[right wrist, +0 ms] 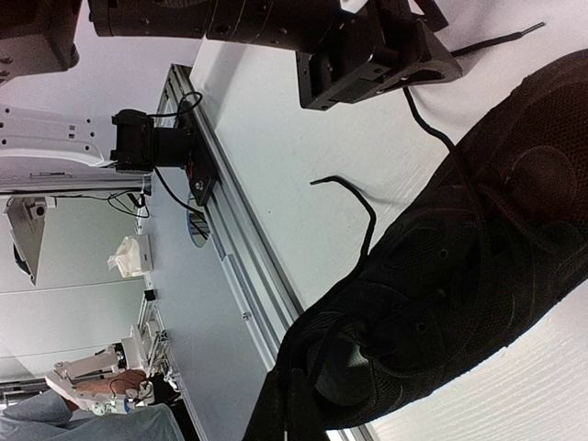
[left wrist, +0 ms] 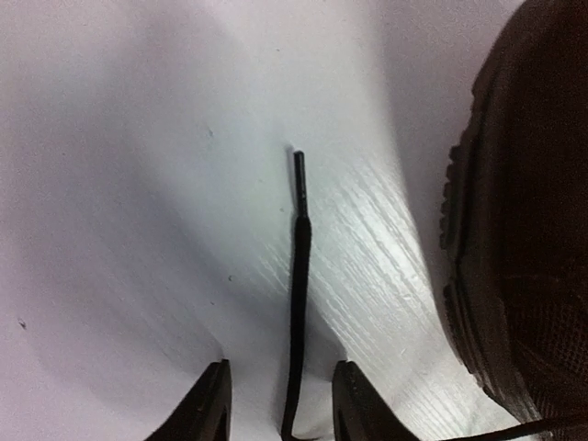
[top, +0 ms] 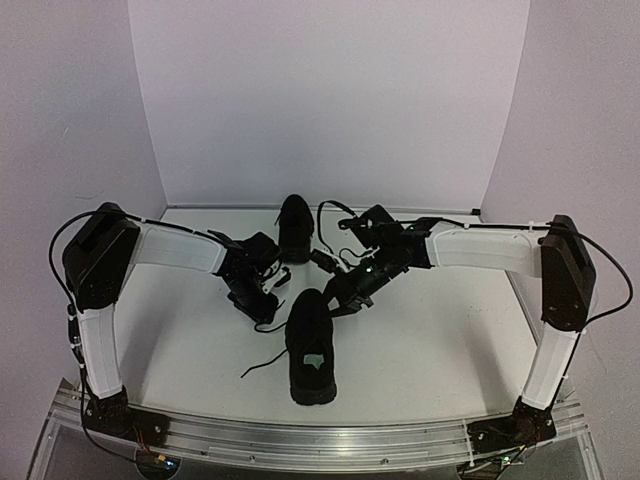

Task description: Tie the shoes

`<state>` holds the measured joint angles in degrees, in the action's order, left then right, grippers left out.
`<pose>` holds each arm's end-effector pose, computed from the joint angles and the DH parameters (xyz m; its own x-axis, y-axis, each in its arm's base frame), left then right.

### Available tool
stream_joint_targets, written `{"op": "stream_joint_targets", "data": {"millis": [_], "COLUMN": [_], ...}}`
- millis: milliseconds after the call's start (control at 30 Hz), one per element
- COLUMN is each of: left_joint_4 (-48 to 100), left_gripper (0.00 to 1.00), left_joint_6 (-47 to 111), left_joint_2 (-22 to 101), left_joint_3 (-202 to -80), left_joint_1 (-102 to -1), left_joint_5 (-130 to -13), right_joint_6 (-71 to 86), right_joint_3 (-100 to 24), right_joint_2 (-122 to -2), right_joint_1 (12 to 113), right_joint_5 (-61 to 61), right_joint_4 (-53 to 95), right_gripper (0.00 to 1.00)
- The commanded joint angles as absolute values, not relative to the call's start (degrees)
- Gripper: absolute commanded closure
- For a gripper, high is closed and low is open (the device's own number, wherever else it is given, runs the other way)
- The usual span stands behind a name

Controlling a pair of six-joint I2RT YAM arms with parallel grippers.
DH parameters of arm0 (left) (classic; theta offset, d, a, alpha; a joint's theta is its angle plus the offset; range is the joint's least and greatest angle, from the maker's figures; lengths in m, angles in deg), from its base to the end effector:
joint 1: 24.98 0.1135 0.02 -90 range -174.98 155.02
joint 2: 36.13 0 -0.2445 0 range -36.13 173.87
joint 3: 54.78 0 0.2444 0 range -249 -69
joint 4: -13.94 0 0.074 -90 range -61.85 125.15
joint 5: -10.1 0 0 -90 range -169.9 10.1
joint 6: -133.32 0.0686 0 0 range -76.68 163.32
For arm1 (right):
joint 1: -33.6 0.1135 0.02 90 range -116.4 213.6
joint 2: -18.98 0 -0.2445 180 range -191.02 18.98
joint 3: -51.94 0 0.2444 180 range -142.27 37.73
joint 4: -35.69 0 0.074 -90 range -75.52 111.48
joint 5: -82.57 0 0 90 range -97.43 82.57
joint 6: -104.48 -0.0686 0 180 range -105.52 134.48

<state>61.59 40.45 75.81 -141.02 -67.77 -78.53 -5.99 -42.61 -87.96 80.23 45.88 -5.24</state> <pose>0.2722 -0.2542 0.0977 -0.7365 0.6135 -0.2850 0.6481 0.7607 -0.0372 0.2338 0.3276 0.2027 -0.7829 -0.5245 -0.3347 -0.5225 0.2621 0.8114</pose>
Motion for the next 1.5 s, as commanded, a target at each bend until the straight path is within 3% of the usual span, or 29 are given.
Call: {"op": "stream_joint_targets", "data": {"millis": [0, 233, 900, 1200, 1467], "left_joint_4": [64.7, 65.0, 74.3, 78.7, 63.1], "left_gripper": [0.69, 0.99, 1.0, 1.0, 1.0], "left_joint_6": [40.9, 39.8, 22.3, 21.6, 31.3], "left_joint_2": [78.6, 72.7, 30.8, 27.3, 30.5], "left_joint_3": [-143.1, -142.6, -134.1, -131.3, -132.1], "left_joint_1": [-67.8, -67.8, -69.7, -82.5, -95.0], "left_joint_5": [-79.1, -77.1, -81.5, -81.5, -71.6], "right_joint_6": [-5.4, -5.8, -9.4, -10.3, -9.7], "right_joint_3": [-44.1, -44.0, -43.9, -44.4, -46.1], "right_joint_2": [-87.6, -88.1, -87.5, -87.4, -88.0], "right_joint_1": [80.3, 80.3, 80.3, 80.3, 80.2], "right_joint_5": [44.7, 42.9, 36.0, 34.5, 34.3], "right_joint_4": [-5.4, -5.4, -5.0, -4.9, -5.0], "right_gripper": [1.0, 1.0, 1.0, 1.0, 1.0]}}
